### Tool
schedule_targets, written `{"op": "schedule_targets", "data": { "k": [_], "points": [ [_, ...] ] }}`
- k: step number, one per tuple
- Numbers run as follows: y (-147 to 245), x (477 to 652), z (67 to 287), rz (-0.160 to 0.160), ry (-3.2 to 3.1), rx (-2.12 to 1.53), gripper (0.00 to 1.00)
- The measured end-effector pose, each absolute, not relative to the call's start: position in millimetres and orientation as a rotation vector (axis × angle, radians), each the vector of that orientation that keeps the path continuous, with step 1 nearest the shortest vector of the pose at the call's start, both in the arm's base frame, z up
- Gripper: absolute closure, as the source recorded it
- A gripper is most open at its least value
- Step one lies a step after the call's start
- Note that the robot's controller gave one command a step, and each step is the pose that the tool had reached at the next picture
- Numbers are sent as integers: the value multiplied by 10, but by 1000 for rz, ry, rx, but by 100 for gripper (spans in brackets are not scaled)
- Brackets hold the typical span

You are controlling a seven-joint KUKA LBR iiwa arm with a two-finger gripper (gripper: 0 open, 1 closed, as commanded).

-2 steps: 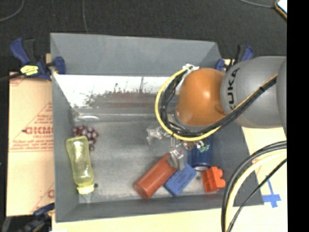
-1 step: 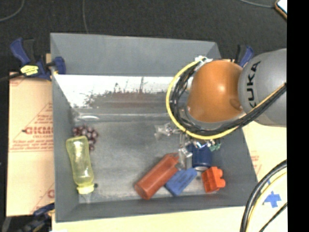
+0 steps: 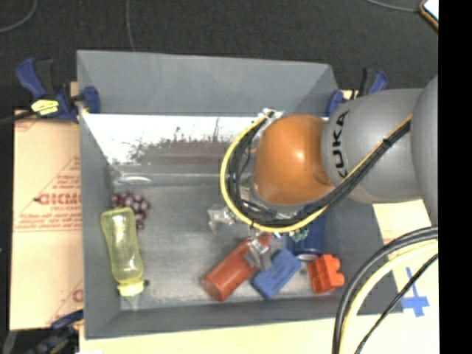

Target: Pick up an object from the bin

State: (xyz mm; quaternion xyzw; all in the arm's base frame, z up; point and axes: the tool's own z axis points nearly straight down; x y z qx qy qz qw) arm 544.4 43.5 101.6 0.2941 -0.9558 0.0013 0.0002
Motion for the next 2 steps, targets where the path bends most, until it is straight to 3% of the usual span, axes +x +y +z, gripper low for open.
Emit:
{"op": "schedule_targets", "data": {
  "k": [1,2],
  "points": [
    [274,5435,740,9,-2809,1415,0],
    [124,5247,735,10,-2812,1389,100]
  ]
}}
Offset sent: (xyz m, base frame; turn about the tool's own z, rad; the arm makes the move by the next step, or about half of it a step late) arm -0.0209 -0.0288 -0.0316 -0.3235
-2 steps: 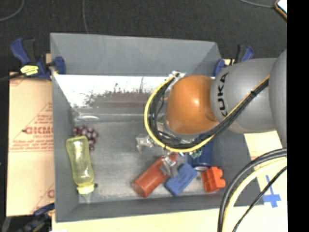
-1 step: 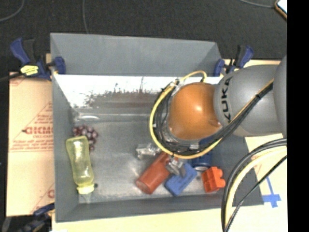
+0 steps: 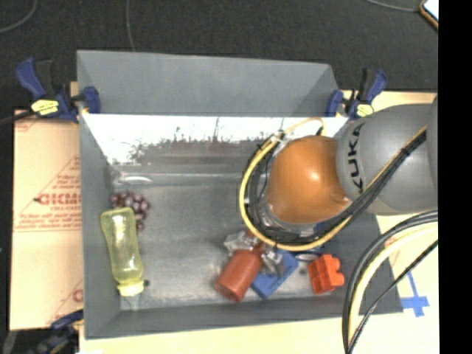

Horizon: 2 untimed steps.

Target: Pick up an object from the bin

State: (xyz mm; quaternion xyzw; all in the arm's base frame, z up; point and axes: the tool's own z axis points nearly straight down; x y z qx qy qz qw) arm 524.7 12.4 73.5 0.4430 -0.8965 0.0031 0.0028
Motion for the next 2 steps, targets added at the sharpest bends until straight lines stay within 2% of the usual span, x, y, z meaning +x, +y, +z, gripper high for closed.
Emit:
{"op": "schedule_targets", "data": {
  "k": [1,2],
  "points": [
    [124,5246,741,10,-2812,1389,100],
    [127,5239,1036,7,-2815,1385,100]
  ]
}}
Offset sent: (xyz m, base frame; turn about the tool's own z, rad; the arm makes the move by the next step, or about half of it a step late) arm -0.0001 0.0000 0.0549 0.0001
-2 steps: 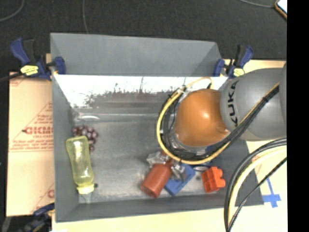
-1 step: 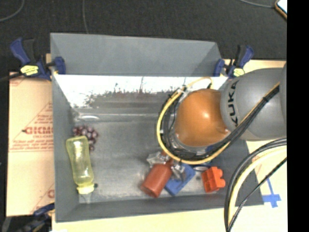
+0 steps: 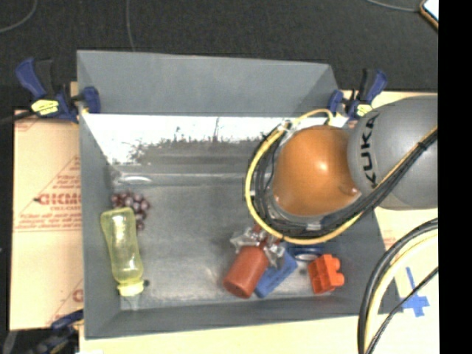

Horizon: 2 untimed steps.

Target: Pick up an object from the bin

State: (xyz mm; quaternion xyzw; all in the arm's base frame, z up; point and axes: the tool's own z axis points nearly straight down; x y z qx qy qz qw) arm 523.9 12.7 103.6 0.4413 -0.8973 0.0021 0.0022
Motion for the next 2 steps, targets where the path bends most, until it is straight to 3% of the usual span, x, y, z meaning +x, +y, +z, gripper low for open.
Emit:
{"op": "schedule_targets", "data": {
  "k": [2],
  "points": [
    [127,5260,1409,11,-2825,1381,100]
  ]
}}
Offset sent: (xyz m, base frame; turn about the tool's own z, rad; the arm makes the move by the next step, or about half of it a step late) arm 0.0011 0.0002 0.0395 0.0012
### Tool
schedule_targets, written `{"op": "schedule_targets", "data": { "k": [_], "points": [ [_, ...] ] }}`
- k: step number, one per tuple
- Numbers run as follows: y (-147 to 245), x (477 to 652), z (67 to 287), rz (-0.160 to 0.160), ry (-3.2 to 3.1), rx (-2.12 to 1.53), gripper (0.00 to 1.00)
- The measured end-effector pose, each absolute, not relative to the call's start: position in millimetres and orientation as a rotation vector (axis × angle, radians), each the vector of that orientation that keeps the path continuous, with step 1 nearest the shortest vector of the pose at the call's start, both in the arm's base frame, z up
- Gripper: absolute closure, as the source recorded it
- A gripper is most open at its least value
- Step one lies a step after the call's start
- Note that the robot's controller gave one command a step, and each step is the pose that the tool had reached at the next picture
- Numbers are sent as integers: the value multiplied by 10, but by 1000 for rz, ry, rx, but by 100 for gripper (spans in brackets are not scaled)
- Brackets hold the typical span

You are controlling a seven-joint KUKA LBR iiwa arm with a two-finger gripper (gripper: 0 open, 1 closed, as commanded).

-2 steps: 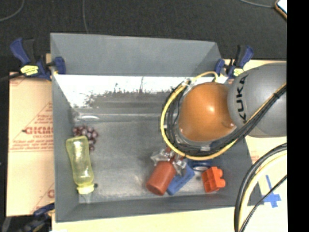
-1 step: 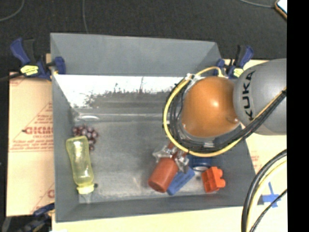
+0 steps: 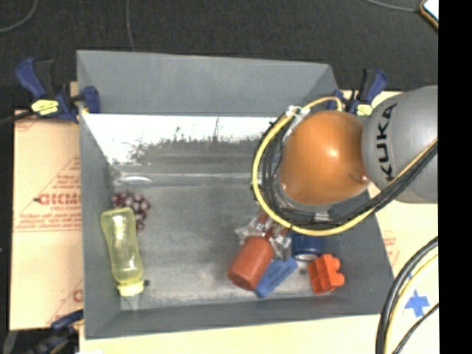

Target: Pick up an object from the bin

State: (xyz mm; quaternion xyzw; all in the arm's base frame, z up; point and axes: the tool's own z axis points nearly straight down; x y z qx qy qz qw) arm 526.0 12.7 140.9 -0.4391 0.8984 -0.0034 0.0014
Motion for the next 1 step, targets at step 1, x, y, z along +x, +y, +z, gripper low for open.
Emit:
{"op": "schedule_targets", "data": {
  "k": [1],
  "points": [
    [126,5256,1525,-9,2823,-1375,100]
  ]
}}
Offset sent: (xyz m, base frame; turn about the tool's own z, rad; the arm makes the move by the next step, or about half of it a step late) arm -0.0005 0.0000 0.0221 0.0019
